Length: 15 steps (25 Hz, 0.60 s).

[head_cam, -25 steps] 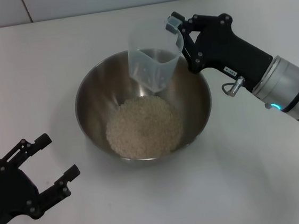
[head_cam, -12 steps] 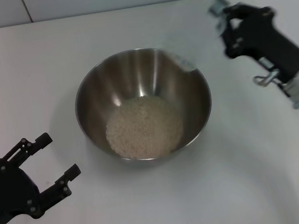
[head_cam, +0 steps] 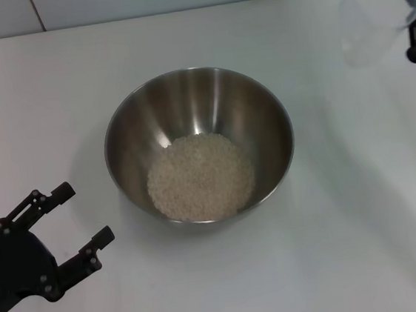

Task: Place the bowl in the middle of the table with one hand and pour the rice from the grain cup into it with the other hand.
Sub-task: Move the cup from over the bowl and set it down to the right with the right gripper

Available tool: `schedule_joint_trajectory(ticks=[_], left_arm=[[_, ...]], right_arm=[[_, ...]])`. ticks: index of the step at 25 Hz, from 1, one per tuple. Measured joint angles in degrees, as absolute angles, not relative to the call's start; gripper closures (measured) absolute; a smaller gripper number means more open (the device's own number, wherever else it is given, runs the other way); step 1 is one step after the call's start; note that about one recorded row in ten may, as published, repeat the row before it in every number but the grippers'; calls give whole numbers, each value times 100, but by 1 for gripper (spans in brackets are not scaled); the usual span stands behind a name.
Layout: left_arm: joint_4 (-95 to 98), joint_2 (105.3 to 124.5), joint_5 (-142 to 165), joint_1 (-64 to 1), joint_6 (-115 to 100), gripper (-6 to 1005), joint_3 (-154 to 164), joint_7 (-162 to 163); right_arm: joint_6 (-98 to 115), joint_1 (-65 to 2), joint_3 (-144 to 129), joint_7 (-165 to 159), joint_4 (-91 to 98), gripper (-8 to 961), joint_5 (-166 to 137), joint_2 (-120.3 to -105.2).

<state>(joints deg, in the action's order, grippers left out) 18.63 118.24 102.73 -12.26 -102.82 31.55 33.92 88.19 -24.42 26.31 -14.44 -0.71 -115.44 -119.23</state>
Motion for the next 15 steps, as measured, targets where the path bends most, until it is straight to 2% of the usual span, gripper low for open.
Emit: schedule_joint_trajectory(ticks=[15], left_arm=[[1838,11829,10274,-1265,-10294,194,3155,3399]], right_arm=[[8015,-2506,2648,-1305,-154,926,-11563,-11948]])
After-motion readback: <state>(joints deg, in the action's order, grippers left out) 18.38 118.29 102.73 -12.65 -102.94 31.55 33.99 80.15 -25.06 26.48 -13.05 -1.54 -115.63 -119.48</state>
